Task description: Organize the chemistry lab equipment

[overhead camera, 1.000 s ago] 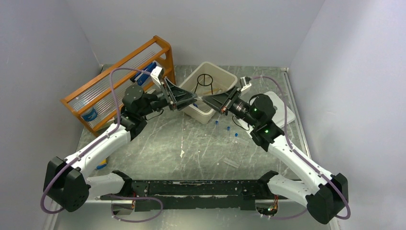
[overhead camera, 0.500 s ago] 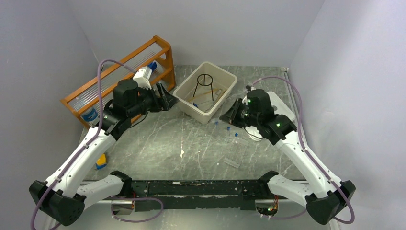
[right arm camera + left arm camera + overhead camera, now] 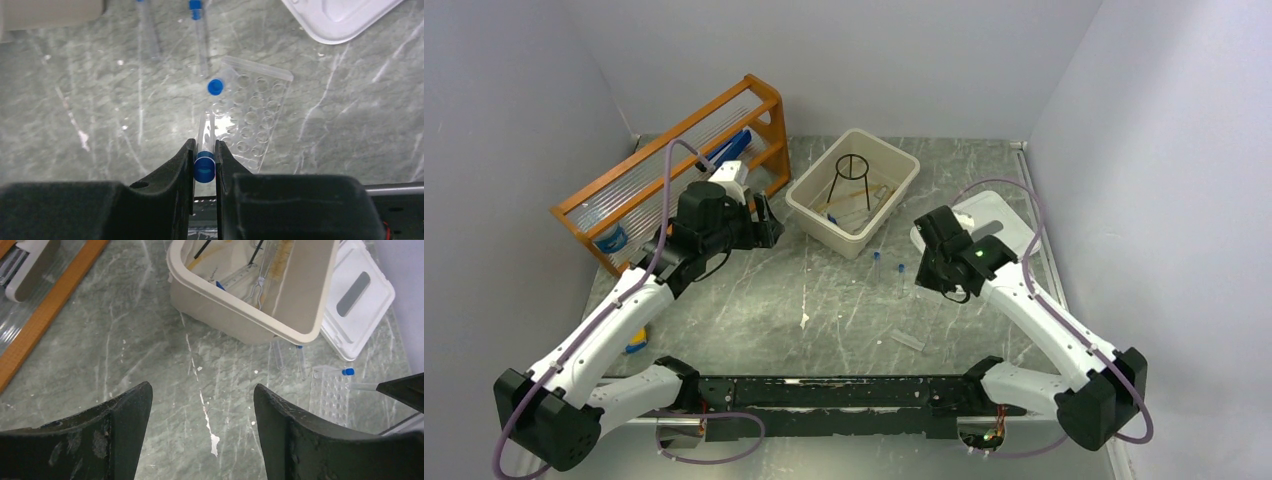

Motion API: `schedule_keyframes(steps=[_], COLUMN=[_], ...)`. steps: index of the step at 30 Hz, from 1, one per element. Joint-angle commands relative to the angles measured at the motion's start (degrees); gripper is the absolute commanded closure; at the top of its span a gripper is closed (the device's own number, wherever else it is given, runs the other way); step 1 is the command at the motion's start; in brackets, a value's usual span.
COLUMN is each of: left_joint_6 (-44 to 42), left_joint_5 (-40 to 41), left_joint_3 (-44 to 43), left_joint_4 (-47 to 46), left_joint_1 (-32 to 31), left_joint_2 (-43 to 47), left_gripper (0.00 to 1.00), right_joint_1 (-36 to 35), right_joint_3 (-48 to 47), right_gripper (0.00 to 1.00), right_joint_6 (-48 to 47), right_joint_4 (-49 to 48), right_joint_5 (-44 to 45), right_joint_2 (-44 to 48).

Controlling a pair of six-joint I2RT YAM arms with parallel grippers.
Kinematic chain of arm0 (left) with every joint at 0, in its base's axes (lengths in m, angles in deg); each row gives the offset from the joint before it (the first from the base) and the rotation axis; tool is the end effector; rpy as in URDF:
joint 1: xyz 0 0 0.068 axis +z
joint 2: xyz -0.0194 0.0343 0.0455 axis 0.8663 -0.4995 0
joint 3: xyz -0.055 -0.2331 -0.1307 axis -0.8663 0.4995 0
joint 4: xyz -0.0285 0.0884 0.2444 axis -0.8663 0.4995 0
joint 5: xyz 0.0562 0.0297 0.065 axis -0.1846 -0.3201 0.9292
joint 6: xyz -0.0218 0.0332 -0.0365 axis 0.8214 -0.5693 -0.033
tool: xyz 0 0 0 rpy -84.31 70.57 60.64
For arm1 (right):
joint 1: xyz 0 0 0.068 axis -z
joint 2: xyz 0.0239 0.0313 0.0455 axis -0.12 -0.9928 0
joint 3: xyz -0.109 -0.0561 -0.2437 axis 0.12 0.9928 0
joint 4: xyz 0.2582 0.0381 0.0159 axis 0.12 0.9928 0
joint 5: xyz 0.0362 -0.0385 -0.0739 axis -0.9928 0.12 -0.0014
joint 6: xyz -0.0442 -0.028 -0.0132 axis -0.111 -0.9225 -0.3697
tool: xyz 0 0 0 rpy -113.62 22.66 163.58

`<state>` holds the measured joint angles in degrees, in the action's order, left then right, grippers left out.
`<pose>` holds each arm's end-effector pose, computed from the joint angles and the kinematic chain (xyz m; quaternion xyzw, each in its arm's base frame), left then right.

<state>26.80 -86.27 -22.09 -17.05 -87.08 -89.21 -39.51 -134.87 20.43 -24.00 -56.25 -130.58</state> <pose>0.2063 -0.1061 0.3266 0.0250 0.8585 -0.2322 0.4566 0.1744 0.1029 0.2880 0.1282 0.9559 0.0731 0.2538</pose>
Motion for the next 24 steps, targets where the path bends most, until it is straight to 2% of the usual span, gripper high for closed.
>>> schedule_keyframes(steps=[1,5,7,13,24], left_joint_6=[-1.54,-1.37,-1.18,-0.96,-1.33], left_joint_5=[4.42,6.19,6.73,6.26,6.57], left_joint_3=[1.09,2.13,2.73,3.62,3.50], left_joint_4=[-2.28,-2.83,-2.97,-3.25,-3.17], left_joint_1=[0.33,0.37,0.35,0.40,0.36], left_joint_2=[0.47,0.62,0.80,0.77,0.65], left_gripper=[0.23,0.23,0.23,0.23,0.24], right_joint_1=[-2.68,-10.25,-11.67,-12.09,-10.37], right_joint_3=[1.53,-0.27,-0.84,-0.61,1.92], right_gripper=[0.92,0.92,0.92,0.92,0.93], right_joint_6=[3.35,9.56,10.99,12.65,10.38], right_joint_4=[-3.21,-1.04,0.42,1.31,-3.51], right_joint_5=[8.54,16.26,18.00,19.61,17.02], right_joint_2=[-2.46,-6.90,-8.53,-10.24,-12.22])
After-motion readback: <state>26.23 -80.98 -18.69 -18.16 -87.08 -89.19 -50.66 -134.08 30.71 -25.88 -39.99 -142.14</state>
